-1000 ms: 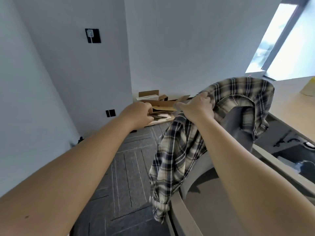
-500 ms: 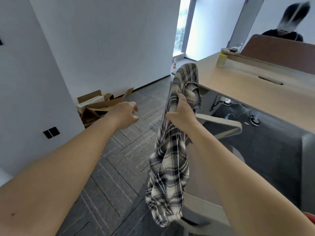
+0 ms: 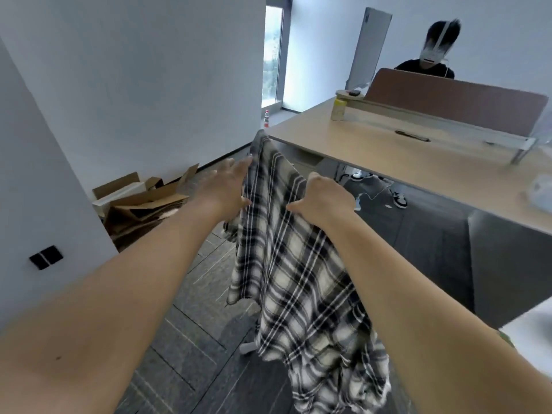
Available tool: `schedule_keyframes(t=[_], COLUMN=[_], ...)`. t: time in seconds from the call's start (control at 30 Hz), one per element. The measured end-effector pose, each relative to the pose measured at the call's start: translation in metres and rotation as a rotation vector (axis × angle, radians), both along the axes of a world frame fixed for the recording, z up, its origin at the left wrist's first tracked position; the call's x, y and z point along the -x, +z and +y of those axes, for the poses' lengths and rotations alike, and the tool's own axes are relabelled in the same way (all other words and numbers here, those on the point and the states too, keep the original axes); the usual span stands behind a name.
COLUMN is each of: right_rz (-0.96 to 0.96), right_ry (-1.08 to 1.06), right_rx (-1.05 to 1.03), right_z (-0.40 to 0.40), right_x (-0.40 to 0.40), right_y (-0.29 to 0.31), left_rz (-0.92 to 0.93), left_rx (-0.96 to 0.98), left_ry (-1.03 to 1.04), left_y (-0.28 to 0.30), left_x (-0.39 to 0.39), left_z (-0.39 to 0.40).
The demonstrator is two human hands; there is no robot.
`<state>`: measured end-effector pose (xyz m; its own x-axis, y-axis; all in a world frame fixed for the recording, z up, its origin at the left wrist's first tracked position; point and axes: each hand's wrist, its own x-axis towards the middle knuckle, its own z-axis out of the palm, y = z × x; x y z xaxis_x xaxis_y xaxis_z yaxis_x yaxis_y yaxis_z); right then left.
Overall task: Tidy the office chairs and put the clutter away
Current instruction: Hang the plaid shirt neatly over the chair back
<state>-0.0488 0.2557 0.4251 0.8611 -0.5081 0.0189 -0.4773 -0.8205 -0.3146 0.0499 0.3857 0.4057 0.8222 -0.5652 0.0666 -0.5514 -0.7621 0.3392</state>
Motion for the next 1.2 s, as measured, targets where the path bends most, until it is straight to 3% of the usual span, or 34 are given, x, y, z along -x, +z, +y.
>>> schedule_keyframes(t=[0.3,0.43,0.57,1.2], right_rz=[0.031,0.016,0.002,-0.032], right_ry=[-0.055,-0.143,-0.208,-0.358], right_rx=[0.03,0.131,0.195,0.115], right_z=[-0.031,-0.036,-0.037,-0.053], right_x=[0.034,0.047,0.064,0.08], right_y=[-0.005,-0.008,-0.01,-0.01], left_rz=[-0.287,-0.36,-0.314,-0.458], left_rx=[-0.164,-0.135,-0.065,0.036], left_ry=[-0.286,-0.451,-0.572,-0.688], left_y=[-0.001,-0.004,-0.001,-0.008], left_x=[-0.017,-0.019,-0.008,0.0], left_z=[-0.06,-0.073,-0.077,-0.093])
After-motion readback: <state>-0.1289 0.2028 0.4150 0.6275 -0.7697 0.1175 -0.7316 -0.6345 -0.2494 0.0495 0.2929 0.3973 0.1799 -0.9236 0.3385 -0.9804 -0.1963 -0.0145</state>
